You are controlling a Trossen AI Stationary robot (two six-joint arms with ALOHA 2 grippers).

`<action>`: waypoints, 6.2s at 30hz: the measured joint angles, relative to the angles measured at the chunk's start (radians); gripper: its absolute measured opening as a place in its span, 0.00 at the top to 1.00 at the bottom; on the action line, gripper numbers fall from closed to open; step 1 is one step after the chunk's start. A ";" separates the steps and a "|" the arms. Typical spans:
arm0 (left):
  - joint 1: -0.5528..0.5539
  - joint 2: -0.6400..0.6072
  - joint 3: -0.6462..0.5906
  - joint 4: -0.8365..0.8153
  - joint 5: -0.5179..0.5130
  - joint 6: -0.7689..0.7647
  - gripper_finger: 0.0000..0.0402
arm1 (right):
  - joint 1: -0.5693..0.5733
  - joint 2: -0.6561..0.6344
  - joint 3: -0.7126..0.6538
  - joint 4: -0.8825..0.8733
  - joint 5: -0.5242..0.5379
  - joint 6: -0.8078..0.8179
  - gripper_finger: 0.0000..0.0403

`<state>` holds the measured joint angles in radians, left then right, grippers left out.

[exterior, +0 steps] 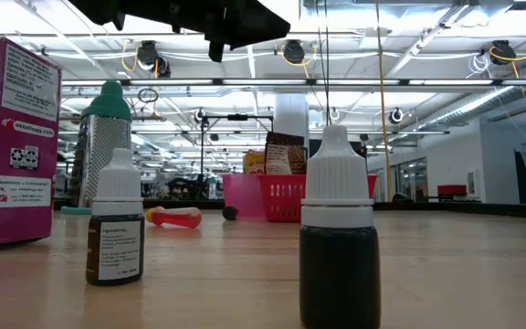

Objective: Pick & Place Kitchen Items
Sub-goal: Put the green food coloring bottle into the orange bin, then put the top brown food coloring bottle into the orange bin

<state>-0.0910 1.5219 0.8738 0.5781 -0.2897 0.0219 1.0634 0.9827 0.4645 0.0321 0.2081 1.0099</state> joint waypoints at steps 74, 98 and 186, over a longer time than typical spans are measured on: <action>0.053 0.025 0.000 -0.691 -0.105 -0.376 0.77 | -0.482 -0.232 -0.001 0.001 0.159 -0.770 0.77; 0.066 0.298 0.000 -0.496 -0.046 -0.563 0.52 | -0.481 -0.232 -0.001 0.001 0.158 -0.795 0.77; -0.034 0.338 0.113 0.417 0.164 -0.080 0.88 | -0.738 -0.178 -0.165 0.626 0.076 -0.929 0.74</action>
<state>-0.1247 1.8598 0.9869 0.9956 -0.1255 -0.0576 0.3250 0.8045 0.3000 0.6584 0.2840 0.0810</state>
